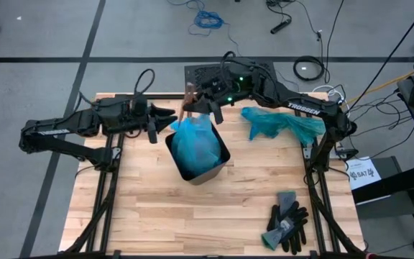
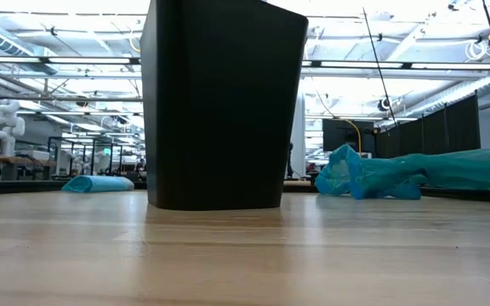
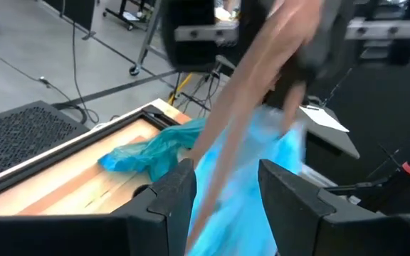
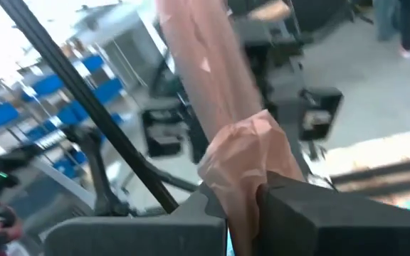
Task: Place trash/remove bag and relplace
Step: Remove the blue trash bag from the trash bin
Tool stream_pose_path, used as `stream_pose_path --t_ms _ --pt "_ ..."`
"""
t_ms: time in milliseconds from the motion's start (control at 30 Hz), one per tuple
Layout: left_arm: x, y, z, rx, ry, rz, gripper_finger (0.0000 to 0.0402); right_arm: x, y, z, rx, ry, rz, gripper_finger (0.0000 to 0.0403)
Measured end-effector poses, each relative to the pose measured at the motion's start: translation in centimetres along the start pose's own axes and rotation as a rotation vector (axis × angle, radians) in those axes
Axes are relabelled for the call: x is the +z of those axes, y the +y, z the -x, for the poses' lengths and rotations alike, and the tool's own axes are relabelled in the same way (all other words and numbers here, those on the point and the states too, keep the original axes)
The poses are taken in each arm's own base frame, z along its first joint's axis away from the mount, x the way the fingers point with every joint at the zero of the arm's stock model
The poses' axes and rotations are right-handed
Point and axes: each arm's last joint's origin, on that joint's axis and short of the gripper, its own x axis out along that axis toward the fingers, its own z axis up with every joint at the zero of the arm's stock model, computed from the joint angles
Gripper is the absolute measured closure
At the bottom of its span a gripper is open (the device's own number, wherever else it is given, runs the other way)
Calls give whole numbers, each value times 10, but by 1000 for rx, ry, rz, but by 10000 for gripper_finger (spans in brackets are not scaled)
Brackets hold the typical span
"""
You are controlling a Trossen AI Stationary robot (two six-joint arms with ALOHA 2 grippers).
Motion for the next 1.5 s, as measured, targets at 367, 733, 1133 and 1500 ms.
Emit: stream_pose_path --t_ms 367,733,1133,1500 --pt "5 7 32 47 -23 0 249 66 57 33 18 -293 177 403" --pt "0 11 38 75 29 -15 250 124 97 98 18 -693 420 403" --pt "-6 14 39 105 88 -25 250 118 111 173 -606 -625 370 403" --pt "-5 14 41 101 83 -27 250 54 148 238 -1028 -298 59 403"
